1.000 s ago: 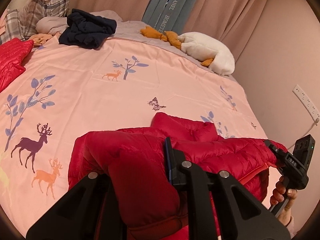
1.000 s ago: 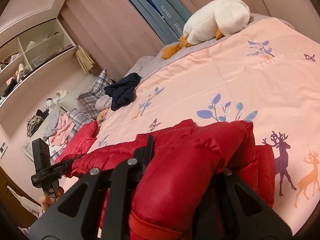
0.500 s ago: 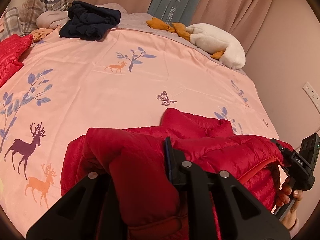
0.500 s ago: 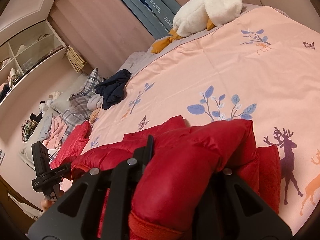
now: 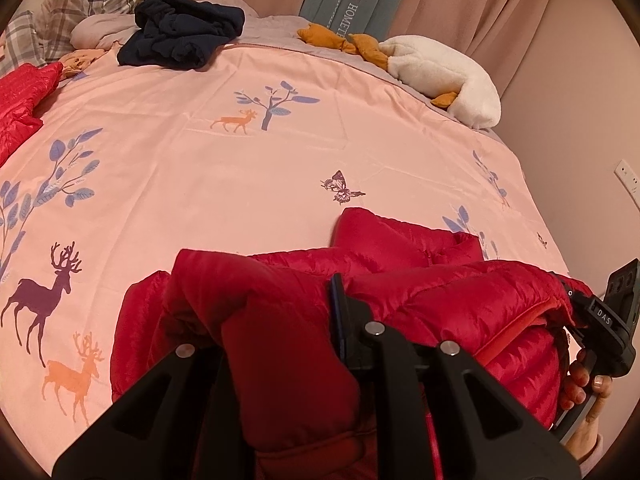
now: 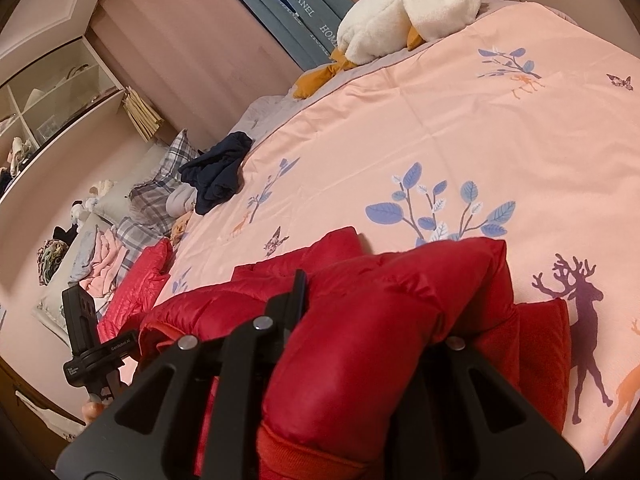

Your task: Fold large clothes

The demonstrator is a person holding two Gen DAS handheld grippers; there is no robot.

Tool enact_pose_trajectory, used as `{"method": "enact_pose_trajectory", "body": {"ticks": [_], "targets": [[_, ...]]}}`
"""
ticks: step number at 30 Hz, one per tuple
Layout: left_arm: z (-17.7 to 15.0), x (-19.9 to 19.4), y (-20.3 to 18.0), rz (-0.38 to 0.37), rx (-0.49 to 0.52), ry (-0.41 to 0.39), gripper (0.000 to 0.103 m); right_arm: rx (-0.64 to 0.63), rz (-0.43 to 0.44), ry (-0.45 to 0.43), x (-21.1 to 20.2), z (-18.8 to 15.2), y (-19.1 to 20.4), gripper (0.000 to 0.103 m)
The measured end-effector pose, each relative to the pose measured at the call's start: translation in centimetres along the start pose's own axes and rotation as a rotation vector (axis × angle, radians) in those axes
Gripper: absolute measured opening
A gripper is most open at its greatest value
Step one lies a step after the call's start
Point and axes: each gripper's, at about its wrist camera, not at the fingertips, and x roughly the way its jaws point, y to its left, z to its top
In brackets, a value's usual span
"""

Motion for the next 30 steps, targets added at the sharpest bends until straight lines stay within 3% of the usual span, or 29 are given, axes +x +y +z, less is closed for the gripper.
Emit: {"method": "enact_pose_trajectory", "body": {"ticks": [30], "targets": [[0.0,1.7,0.3,0.013,-0.004,0.039,0.016,0.021,-0.015,0.042,1.3,-0.4,-0.7,0.018]]}}
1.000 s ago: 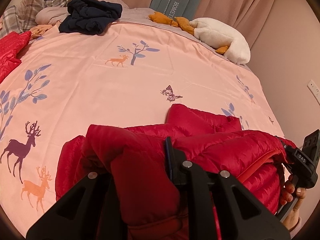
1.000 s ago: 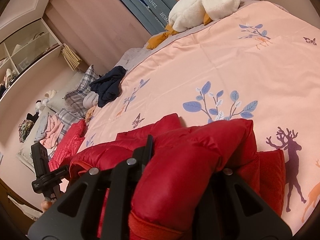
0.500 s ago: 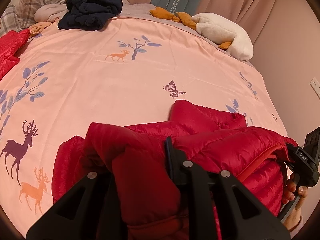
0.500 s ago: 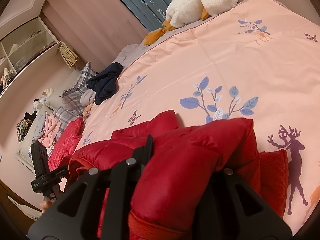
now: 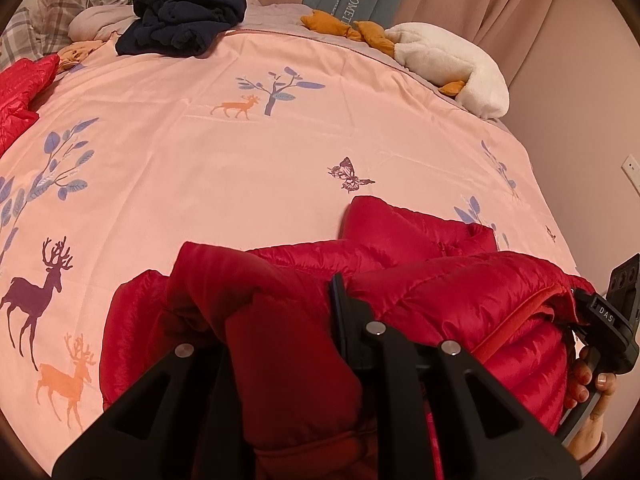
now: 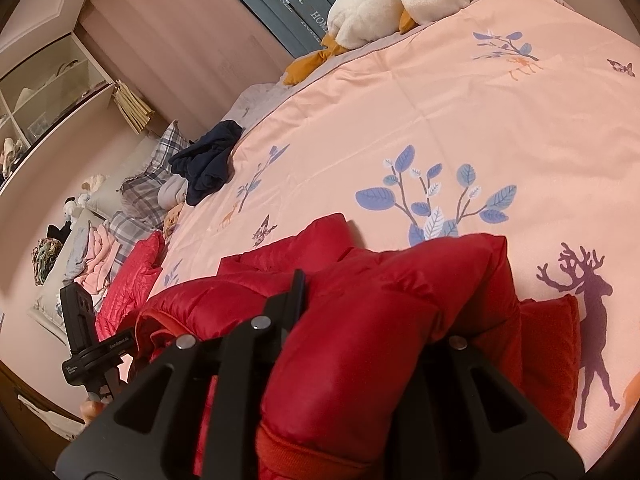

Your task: Fold large clothes

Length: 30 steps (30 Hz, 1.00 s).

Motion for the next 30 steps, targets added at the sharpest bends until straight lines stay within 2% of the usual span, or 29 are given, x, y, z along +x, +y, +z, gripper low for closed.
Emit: {"method": "enact_pose_trajectory", "body": {"ticks": [30], "targets": [[-0.3,0.65,0.16,0.003,-0.006,0.011,0.016,0.005,0.0,0.012,0.25,-0.57,-0.17,0.022]]}}
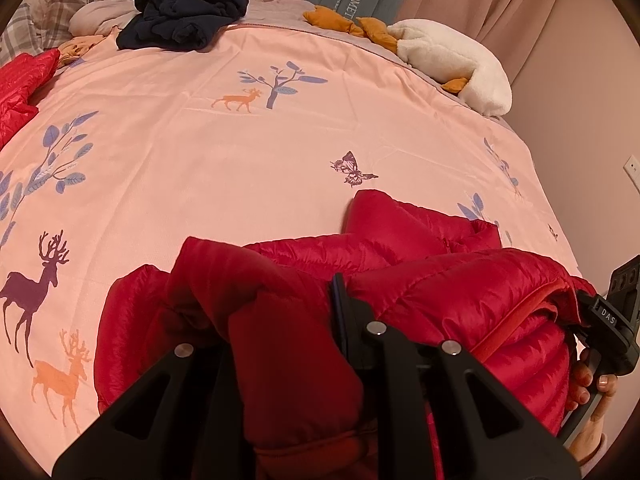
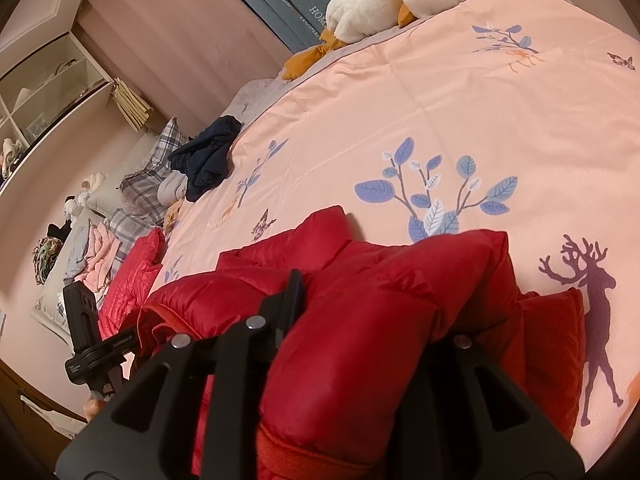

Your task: Fold large clothes

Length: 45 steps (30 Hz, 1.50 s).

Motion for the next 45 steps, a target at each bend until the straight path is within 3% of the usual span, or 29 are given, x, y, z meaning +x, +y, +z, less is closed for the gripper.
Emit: {"method": "enact_pose_trajectory", "body": {"ticks": [13,18,25,29,35,38,41,45], "targets": [[-0.2,-0.1,0.3,-0.01,-0.02,0.0,0.017,0.026,0.042,-0.015,-0.9,-0.3,0.2,0.038],[-0.2,-0.5,0.3,-0.017,-0.038,-0.004,0.019,0.033,0.078,-0.027,-1.6,0.0,0.7,0.065],[0.0,-1.4,0.2,-0.031,-0.061,-0.019,0.028,0.033,0.081,-0.035,-2.2,0.3,1.4,0.072],[0.0,-2.6,0.1,-0.062,-0.073,-0.047,0.054,0.036,0.077,-0.042,-2.5,0.5,1.4,0.074],[0.1,-3.4,0.0,-0.084,-0.092,-0.072,0.064,0.042,0.068,-0.059,-2.8,0.8,1.5,0.077],[0.2,-4.5,0.0,-0.088,-0.102,-0.13,0.098,0.045,0.06,-0.07,-3.0,1.3,1.5,0.078],[0.5,-5.4,0.0,-0.062,-0.094,-0.174,0.102,0.032,0.024,-0.084,-3.1,1.5,1.6,0.078],[0.8,-5.4,0.3,-0.028,-0.089,-0.178,0.102,-0.038,-0.101,-0.122,-3.4,1.9,2.4,0.078]]}}
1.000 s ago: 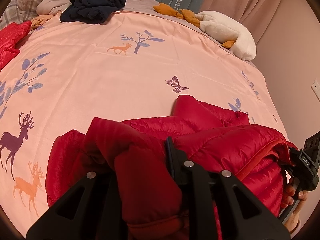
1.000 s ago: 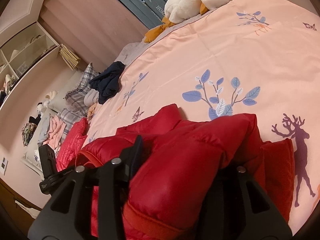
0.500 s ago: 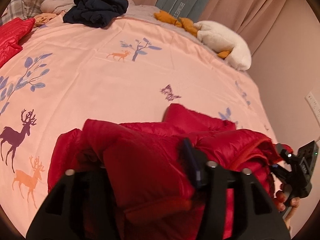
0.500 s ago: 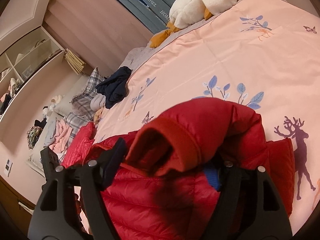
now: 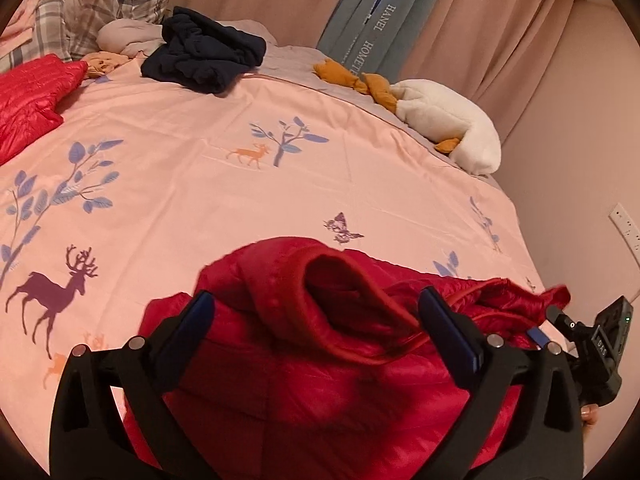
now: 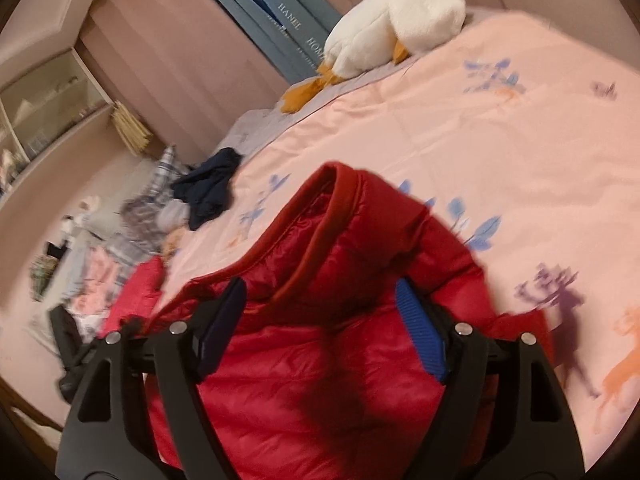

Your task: Fold large clothes

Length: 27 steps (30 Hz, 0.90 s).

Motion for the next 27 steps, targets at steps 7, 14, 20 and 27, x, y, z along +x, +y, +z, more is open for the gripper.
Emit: {"method": "enact_pose_trajectory", "body": {"ticks": [7,14,20,27], "targets": [[0.1,0.0,-0.2,0.028,0.045,-0.013,0.102,-0.207,-0.127,-0.024,1.2,0.6,3.3,0.078],[1.5,1.5,0.0,0.068,0.038,-0.024,0.102,-0.148,-0.156,0.108,6.3,1.6,1.8,0.08],[2.1,5.4,0.9,0.137,0.03,0.06,0.102,-0.108,-0.189,0.218,9.5,0.8,0.6,0.084],[2.1,7.9,3.1,0.131,-0.067,0.147,0.102,-0.124,-0.193,0.174,8.8,0.7,1.0,0.086]]}}
